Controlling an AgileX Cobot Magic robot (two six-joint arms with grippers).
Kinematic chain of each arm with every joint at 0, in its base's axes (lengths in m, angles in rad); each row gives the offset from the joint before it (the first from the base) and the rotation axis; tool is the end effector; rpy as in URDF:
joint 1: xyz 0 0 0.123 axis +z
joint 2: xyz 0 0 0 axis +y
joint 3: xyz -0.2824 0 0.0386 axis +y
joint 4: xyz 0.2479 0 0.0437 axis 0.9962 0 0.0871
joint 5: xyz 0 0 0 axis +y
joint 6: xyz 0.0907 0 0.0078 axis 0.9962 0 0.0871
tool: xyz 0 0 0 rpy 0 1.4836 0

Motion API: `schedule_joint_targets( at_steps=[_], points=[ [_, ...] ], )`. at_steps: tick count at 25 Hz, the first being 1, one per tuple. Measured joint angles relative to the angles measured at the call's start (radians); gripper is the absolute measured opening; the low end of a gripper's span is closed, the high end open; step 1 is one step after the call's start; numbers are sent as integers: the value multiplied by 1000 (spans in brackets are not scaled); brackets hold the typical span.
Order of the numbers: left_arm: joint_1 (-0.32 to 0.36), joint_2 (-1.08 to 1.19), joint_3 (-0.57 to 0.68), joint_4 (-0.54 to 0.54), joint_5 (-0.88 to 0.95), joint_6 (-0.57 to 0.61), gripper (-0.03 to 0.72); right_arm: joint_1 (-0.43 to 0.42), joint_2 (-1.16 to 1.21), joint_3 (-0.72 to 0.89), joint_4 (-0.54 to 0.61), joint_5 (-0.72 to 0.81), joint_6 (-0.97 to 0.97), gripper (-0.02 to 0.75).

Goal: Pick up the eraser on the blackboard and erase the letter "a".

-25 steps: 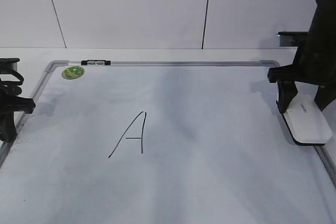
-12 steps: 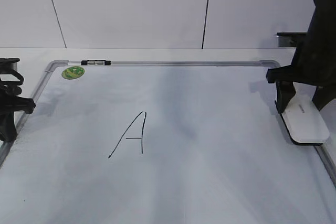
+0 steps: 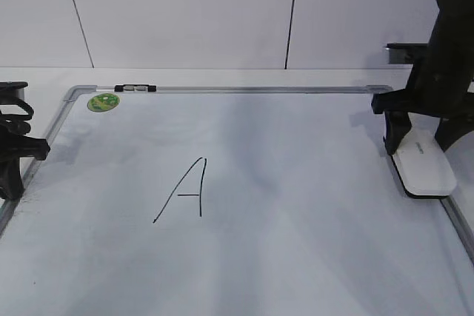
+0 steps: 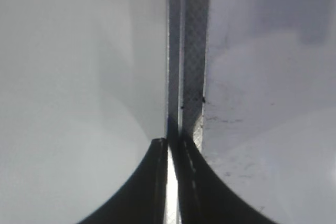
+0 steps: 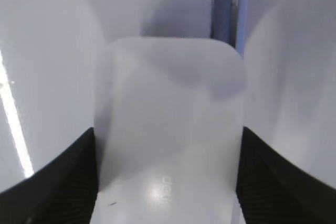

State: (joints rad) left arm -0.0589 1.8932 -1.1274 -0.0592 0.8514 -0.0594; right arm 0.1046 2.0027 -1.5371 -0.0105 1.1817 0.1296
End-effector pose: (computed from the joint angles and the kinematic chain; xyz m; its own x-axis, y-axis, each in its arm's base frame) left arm 0.3379 -0.0240 0.1474 -0.9985 -0.0395 -0.0371 -0.0377 0.9981 -0.0483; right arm 0.3932 0.0404 0.2000 -0.9997 0.0210 -0.0118 0.0211 0.9997 -0.0083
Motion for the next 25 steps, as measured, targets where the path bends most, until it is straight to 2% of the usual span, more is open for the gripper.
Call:
schedule_joint_targets(
  at_steps=[25],
  points=[
    [0, 0, 0, 0, 2, 0, 15, 0, 65, -43, 0, 0, -15, 559]
  ],
)
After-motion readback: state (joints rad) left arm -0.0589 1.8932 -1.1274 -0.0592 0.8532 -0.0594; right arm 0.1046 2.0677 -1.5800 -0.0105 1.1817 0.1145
